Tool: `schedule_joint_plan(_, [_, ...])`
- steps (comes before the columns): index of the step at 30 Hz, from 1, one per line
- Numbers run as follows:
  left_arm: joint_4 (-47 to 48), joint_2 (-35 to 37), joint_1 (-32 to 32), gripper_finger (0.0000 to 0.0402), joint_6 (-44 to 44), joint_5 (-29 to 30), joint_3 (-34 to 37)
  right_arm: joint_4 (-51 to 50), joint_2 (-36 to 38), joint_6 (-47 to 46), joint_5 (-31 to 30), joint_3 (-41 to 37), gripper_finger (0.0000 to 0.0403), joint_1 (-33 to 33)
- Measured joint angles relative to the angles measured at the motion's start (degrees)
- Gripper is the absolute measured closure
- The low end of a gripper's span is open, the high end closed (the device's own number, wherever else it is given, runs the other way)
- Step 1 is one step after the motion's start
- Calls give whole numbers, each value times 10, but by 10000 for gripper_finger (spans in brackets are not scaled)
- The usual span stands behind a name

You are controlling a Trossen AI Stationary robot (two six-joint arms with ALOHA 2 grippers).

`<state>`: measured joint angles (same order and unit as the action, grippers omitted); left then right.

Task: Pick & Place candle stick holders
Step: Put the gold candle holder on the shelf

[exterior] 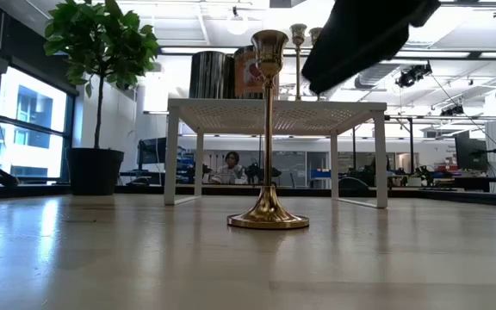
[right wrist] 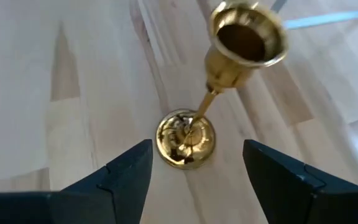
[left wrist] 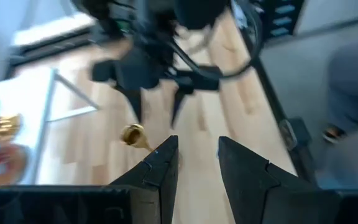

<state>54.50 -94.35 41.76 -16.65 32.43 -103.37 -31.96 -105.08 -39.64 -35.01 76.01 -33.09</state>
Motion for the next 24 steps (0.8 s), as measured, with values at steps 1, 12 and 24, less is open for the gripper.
schedule_joint_plan(1, [2, 0, 9, 290, -8, 23, 0, 5, -6, -3, 4, 0, 158, 3])
schedule_joint_plan(12, [60, -1, 53, 290, -101, 121, 0, 87, -35, 7, -17, 0, 158, 27])
schedule_joint_plan(24, [74, -14, 75, 290, -136, 116, -1, 117, -35, 22, -12, 0, 162, 55])
